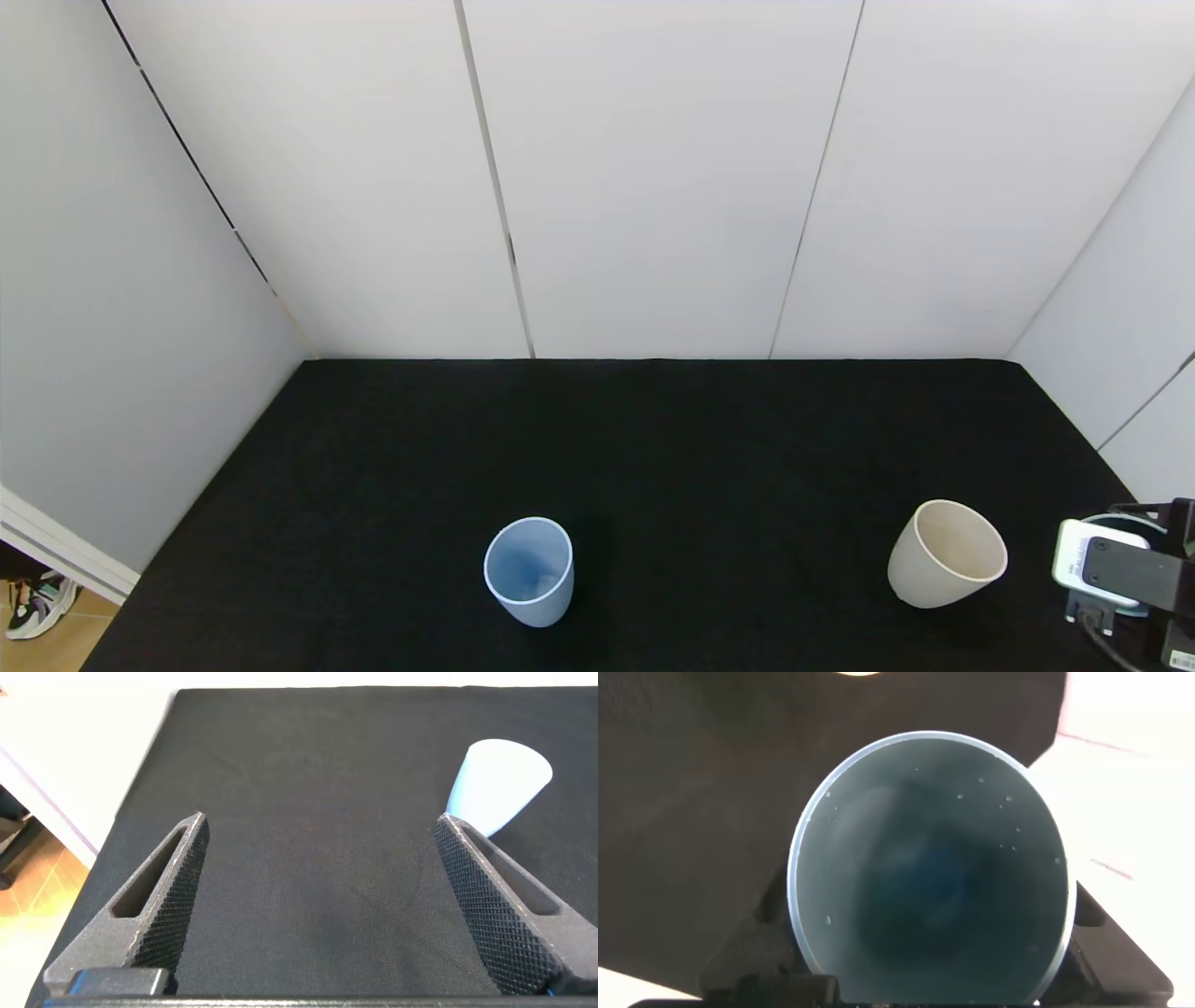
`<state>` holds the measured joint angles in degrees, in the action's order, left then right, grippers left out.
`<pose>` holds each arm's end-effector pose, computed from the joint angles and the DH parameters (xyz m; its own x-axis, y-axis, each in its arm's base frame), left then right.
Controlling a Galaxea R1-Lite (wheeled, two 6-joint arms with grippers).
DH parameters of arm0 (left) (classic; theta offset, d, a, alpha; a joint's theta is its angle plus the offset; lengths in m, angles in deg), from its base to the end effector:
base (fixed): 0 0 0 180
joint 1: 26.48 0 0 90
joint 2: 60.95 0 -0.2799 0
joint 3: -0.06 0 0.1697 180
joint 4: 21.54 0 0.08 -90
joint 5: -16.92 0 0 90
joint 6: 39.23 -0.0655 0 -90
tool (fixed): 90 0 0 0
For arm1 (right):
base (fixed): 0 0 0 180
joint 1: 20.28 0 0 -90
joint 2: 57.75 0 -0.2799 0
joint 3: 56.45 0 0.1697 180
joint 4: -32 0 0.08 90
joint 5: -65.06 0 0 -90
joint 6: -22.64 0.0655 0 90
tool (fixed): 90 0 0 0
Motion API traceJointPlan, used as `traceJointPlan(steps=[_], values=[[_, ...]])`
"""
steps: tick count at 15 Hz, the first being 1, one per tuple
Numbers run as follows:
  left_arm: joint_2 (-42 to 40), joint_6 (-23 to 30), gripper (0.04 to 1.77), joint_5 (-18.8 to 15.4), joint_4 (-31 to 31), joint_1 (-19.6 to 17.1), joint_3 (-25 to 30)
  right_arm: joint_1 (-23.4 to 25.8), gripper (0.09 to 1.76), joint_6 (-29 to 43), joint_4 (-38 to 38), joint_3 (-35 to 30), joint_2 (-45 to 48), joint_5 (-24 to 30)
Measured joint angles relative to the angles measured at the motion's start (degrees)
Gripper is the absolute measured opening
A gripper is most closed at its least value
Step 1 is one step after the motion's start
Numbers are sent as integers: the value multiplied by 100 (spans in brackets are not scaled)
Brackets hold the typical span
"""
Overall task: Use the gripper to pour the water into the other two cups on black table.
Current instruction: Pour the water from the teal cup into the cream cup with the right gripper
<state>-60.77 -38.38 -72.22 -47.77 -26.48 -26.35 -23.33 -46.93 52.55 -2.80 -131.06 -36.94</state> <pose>0.0178 0.0010 0.0759 0.9999 0.0150 0.0000 -0.0150 0.9998 -0.0148 0.1899 -0.0035 0.1180 0.7570 -0.1679 -0.6315 -0.5669 0.3117 -0.7625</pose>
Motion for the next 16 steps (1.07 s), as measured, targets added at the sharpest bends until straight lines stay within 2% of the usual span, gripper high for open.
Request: traceJointPlan(steps=[4, 12, 16], values=[[0, 0, 172, -1, 0, 0, 0, -94, 124, -265, -4, 416, -551, -135], [0, 0, 172, 0, -2, 0, 0, -594, 124, -1122, 2, 1078, -1395, -1254], [0, 0, 172, 0, -2, 0, 0, -1098, 124, -1237, 11, 1226, -1619, -1849]])
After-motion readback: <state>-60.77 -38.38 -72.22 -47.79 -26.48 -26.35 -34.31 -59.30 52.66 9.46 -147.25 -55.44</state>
